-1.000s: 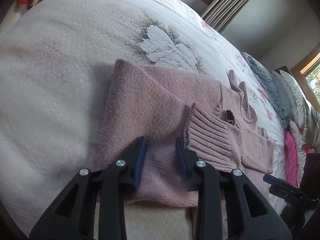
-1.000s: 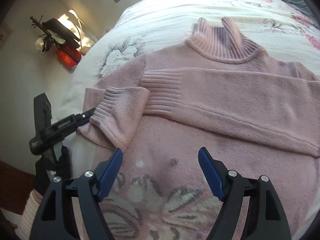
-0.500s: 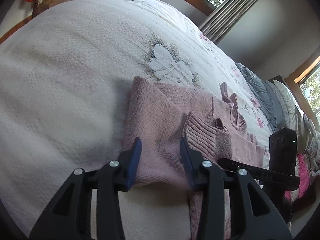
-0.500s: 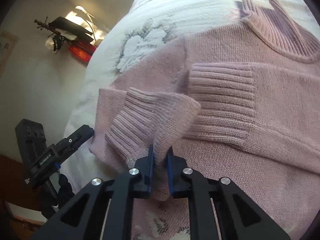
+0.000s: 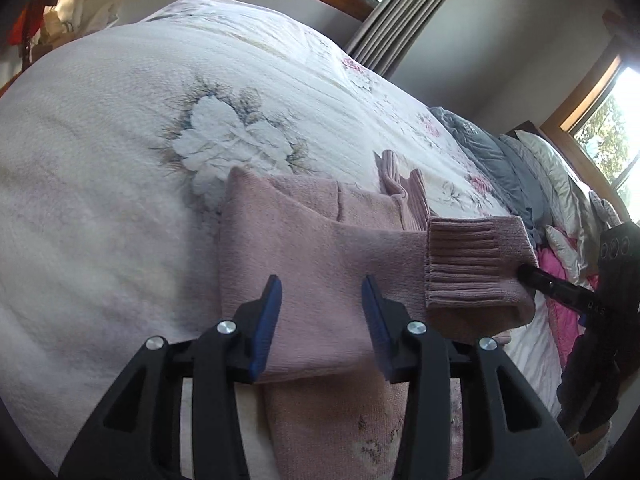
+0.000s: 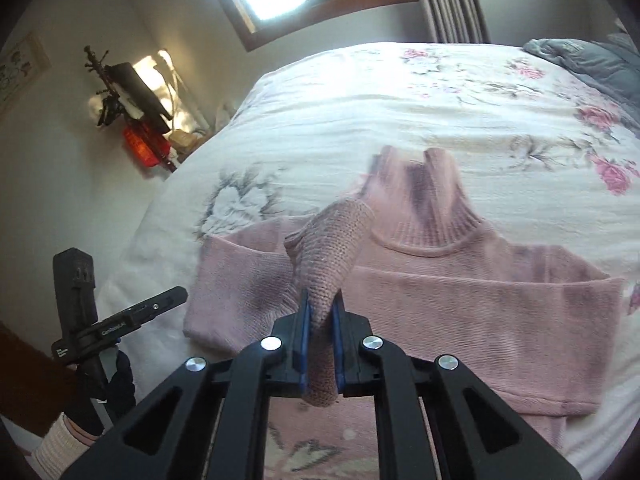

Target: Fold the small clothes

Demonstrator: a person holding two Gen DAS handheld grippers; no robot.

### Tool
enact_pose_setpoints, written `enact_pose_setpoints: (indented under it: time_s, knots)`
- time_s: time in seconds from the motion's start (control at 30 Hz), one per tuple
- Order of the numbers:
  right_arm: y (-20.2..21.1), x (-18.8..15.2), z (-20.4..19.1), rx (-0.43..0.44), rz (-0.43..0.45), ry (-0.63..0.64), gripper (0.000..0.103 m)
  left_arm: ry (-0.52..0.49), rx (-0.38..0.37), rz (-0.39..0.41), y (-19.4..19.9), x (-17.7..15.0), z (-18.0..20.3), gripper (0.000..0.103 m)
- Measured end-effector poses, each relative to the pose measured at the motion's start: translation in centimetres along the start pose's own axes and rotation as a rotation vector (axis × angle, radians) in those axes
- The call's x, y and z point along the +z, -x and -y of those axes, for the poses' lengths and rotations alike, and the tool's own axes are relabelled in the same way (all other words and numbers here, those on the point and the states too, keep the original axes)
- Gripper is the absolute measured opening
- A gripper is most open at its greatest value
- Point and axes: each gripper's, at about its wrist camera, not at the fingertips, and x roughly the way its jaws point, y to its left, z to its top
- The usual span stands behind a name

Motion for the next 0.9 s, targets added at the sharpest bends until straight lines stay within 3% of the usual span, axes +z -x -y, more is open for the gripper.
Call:
enact_pose_setpoints:
  time_s: [0.17, 0.37, 0.43, 0.53, 0.63, 0.77, 0.9]
  knots:
    - [-1.3, -1.1, 5.9, -0.101, -0.038, -0.072, 0.009, -0.041, 0.072, -0.062, -3.9, -0.4, 1.4, 0.041]
    - [-6.1, -3.7, 9.3, -0.199, -0.16, -0.109, 0.013, -0.068, 0.151, -0.109, -7.3, -0.7, 1.0, 0.041]
    - [-6.5, -4.2, 9.2, -0.254, -0.176, -0.077, 0.024, -0.082, 0.157, -0.112, -7.2, -0.7, 1.1, 0.041]
    - [-4.7, -3.9, 7.7, -0.314, -0.108, -0.015, 0.032, -0.083, 0.154, -0.108, -6.3, -0.4, 1.4, 0.041]
    - [-3.4, -3.2, 4.5, -0.28, -0.069, 0.096, 0.049, -0.099, 0.13, -0.065, -4.9, 0.1, 2.7, 0.044]
    - [-5.9, -3.2, 0.4, -0.218, -0.154, 0.229, 0.053, -0.138, 0.104, -0.081, -5.4, 0.0, 4.9, 0.047]
    - [-9.7, -3.5, 0.0, -0.285, -0.234, 0.262, 0.053, -0.136, 0.121, -0.125, -7.6, -0.4, 5.2, 0.047]
